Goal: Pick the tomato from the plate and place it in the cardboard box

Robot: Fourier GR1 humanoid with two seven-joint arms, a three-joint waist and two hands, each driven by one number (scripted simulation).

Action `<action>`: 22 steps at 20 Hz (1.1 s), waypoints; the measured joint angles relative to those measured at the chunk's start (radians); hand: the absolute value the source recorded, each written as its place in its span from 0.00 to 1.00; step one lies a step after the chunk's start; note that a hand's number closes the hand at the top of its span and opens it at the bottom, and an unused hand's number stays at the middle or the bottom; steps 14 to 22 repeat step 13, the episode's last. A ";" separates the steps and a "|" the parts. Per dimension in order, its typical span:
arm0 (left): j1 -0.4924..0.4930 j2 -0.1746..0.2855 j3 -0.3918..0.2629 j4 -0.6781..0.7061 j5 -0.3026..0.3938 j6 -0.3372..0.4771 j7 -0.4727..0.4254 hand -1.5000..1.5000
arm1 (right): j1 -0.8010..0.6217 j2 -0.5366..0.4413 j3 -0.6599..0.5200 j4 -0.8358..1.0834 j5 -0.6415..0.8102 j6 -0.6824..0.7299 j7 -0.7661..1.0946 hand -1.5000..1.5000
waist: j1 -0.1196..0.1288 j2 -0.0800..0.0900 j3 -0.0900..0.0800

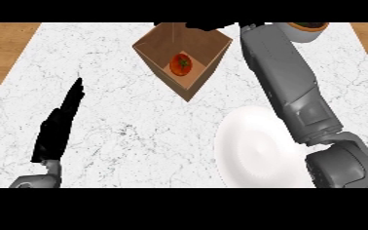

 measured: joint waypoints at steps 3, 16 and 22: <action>0.008 -0.002 0.001 -0.011 -0.001 0.000 0.005 0.50 | 0.022 -0.079 -0.050 0.011 -0.034 0.017 -0.024 0.00 | -0.008 -0.002 0.000; 0.011 -0.022 -0.006 0.024 -0.022 0.013 -0.028 0.50 | 0.106 -0.315 -0.141 0.080 -0.101 0.250 -0.135 0.00 | 0.001 -0.002 -0.005; 0.011 -0.022 -0.006 0.024 -0.022 0.013 -0.028 0.50 | 0.106 -0.315 -0.141 0.080 -0.101 0.250 -0.135 0.00 | 0.001 -0.002 -0.005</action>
